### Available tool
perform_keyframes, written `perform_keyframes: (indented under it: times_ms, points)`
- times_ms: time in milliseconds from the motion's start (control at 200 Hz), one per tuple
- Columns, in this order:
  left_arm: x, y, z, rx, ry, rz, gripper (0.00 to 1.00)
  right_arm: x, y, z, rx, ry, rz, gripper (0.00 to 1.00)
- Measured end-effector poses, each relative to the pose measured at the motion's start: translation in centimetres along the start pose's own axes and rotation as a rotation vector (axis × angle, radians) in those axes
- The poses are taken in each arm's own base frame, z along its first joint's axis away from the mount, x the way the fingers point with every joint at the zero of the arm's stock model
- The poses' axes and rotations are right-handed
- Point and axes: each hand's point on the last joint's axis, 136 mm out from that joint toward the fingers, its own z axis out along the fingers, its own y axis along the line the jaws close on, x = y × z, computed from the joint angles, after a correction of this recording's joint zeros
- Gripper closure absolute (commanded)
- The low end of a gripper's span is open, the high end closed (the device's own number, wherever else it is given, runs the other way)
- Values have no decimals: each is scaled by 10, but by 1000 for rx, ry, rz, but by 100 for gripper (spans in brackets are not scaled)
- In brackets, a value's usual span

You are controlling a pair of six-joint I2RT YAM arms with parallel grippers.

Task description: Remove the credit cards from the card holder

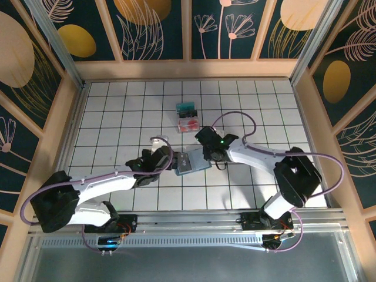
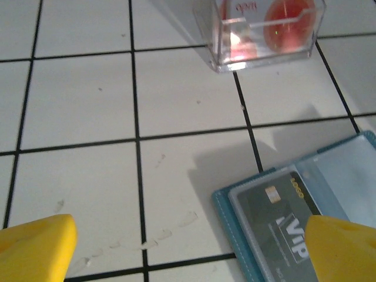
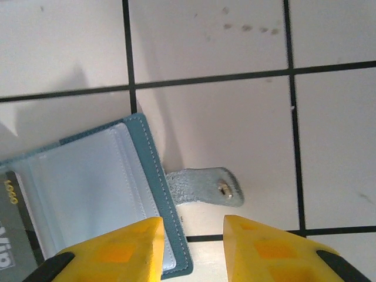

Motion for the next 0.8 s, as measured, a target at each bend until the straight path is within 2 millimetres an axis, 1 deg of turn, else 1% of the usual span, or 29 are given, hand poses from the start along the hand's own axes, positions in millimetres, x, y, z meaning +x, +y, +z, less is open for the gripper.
perform_keyframes:
  times_ms: [55,130,225,315,556,696,801]
  points:
    - [7,-2,2,-6,16,6,1,-7,-2,-7,-15,-20,19,68]
    - [13,1,5,-26,35,-9,1,-16,-1,-17,-49,-46,43,69]
    - [16,3,6,-38,42,-51,1,-27,7,-30,-126,-73,74,69]
    - [19,5,7,-42,45,-99,1,-32,18,-36,-207,-78,93,70]
    - [41,20,15,-55,92,-186,1,-21,50,-31,-368,4,86,72]
    - [44,22,23,-56,112,-211,1,-13,65,-21,-425,57,76,73]
    - [46,22,28,-49,126,-222,1,-4,73,-11,-442,99,65,73]
